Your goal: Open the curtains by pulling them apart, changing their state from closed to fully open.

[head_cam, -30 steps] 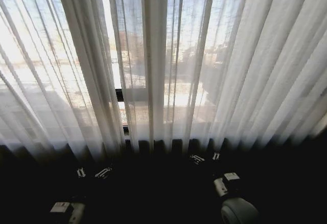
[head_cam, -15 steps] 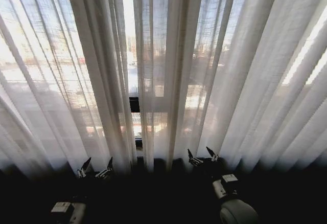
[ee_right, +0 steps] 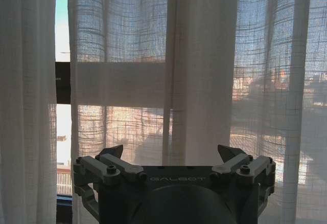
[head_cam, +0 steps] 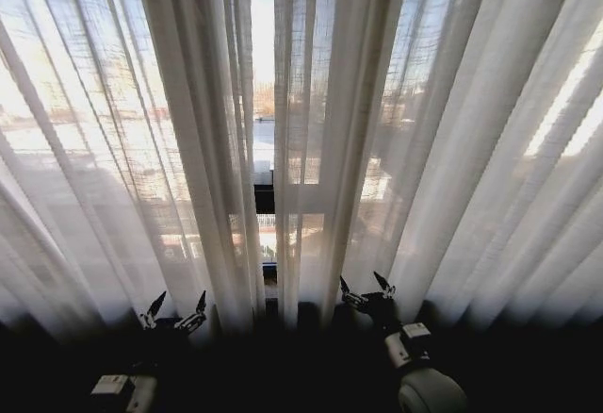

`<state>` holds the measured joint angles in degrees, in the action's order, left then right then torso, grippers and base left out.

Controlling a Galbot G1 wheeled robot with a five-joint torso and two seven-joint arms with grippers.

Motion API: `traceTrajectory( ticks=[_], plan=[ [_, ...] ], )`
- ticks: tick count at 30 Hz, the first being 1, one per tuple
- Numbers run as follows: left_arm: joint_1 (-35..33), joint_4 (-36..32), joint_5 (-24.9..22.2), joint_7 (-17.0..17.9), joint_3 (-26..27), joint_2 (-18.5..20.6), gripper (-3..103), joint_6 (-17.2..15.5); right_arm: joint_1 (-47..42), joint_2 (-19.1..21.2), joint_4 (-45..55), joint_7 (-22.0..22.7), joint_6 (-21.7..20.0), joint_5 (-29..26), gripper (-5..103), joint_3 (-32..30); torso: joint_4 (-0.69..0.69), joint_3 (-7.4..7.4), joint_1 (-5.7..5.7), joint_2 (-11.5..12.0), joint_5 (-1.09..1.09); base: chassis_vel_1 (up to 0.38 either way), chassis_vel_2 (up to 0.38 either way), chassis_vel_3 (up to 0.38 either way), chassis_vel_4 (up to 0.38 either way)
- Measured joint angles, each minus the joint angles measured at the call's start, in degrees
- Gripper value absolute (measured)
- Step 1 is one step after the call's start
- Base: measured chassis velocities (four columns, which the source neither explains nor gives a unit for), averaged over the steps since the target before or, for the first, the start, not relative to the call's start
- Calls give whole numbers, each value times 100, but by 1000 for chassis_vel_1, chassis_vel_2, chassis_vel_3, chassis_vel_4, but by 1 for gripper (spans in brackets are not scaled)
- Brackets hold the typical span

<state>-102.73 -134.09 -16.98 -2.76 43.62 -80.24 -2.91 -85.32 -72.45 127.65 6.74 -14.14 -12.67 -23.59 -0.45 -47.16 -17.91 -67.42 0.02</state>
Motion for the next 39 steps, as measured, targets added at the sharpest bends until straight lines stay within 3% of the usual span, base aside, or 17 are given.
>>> traceTrajectory(
  ticks=[20,30,39],
  plan=[
    [-279,-315,287,211,9,-133,100,-154,1694,-161,-1480,50,-153,-819,100,783,1,-3,-8,4,-2,0,0,0,0],
    [-401,-454,402,323,18,-229,100,-210,2515,-477,-1983,139,-199,-865,100,1520,2,-3,-8,4,-2,0,0,0,0],
    [-345,-573,420,393,-23,-260,100,-305,3218,-524,-2681,186,-198,-851,100,1613,0,-3,-8,4,-2,0,0,0,0]
  ],
)
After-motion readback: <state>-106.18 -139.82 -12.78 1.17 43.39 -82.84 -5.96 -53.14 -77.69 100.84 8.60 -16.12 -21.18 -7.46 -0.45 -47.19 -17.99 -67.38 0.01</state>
